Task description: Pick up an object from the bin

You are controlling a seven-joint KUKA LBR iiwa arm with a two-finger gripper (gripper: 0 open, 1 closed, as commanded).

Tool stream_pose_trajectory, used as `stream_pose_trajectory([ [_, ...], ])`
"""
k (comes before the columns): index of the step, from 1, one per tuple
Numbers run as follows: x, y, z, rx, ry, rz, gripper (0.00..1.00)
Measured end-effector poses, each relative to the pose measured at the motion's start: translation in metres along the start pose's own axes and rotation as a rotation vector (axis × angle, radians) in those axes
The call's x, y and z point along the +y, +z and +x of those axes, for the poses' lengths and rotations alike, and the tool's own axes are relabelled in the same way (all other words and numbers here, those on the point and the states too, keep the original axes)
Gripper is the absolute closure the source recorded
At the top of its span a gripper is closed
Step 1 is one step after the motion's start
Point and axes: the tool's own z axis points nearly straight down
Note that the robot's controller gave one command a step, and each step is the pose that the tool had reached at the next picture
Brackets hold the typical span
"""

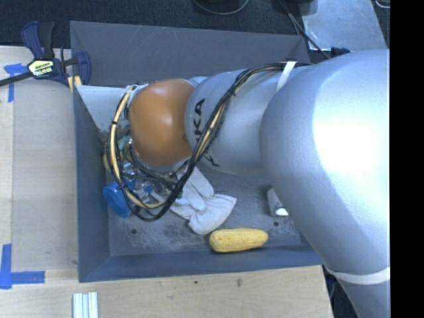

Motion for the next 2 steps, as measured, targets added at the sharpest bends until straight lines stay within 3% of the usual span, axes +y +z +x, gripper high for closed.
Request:
stream_pose_trajectory([
  [1,0.000,0.000,0.000,0.000,0.000,0.000,1.00],
  [2,-0.008,-0.138,-0.006,-0.004,0.016,0.000,1.00],
])
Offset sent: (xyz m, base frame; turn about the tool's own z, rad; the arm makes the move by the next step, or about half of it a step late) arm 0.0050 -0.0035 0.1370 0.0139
